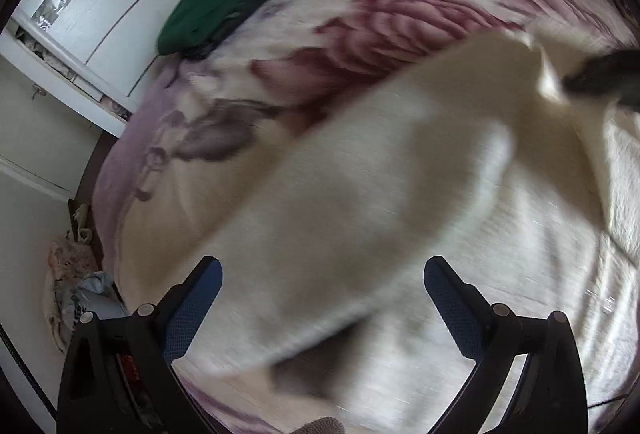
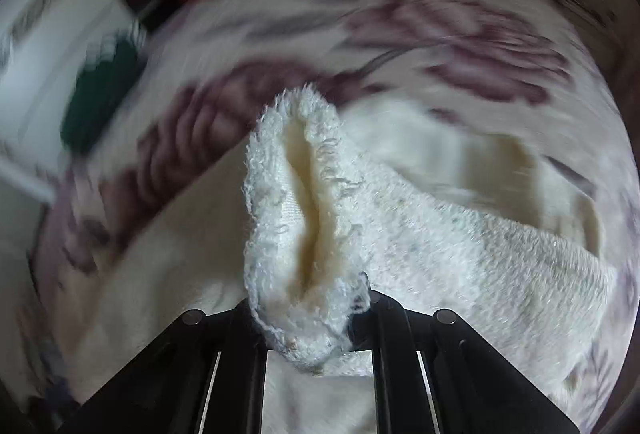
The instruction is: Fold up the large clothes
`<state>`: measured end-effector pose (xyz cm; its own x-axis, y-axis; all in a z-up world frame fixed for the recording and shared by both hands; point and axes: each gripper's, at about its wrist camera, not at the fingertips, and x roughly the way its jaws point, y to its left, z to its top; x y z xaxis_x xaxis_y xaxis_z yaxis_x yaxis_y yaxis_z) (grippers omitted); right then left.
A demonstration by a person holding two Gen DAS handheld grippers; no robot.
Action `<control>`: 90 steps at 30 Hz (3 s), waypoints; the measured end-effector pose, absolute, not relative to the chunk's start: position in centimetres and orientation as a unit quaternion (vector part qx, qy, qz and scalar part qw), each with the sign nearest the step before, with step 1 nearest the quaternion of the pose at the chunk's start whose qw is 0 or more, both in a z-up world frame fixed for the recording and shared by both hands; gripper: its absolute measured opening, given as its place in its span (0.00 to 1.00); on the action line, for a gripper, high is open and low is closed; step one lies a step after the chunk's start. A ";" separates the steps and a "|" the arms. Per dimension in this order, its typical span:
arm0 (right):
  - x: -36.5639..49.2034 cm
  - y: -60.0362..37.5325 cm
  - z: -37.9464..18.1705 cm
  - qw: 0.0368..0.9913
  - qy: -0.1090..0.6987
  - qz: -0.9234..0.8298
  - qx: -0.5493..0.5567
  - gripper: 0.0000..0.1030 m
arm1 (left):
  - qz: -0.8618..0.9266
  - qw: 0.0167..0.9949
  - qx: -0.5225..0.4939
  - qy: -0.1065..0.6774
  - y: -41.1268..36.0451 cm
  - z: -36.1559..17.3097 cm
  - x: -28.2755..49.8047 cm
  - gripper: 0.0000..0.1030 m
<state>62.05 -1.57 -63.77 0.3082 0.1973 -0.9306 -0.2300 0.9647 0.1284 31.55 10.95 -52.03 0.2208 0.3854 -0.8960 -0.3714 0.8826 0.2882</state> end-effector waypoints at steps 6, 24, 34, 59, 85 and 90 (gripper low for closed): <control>60.6 5.9 -71.0 0.781 0.601 0.117 -0.123 0.17 | 0.241 0.787 0.001 0.568 17.2 -52.1 31.9 1.00; 53.8 -13.5 -66.4 0.733 0.629 0.011 0.258 0.66 | 0.244 0.693 -0.201 0.648 30.4 -55.9 19.8 1.00; 47.9 -11.1 -69.4 0.697 0.658 -0.013 0.283 0.66 | 0.117 0.680 -0.384 0.614 30.3 -61.9 19.3 0.04; 58.4 -0.9 -72.1 0.692 0.688 -0.011 0.218 0.68 | 0.196 0.696 -0.445 0.529 47.7 -57.5 31.2 0.34; 56.2 -3.3 -73.4 0.682 0.696 -0.047 0.221 0.68 | 0.236 0.630 -0.560 0.484 42.2 -60.8 19.3 0.29; 56.5 -3.6 -73.6 0.676 0.698 -0.044 0.230 0.68 | 0.199 0.615 -0.601 0.471 42.6 -60.0 16.4 0.47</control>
<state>56.51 -3.64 -73.61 0.0210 0.2616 -0.9650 0.3810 0.8902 0.2496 16.37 42.60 -60.04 0.4777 -0.3210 -0.8178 -0.8099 0.1997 -0.5515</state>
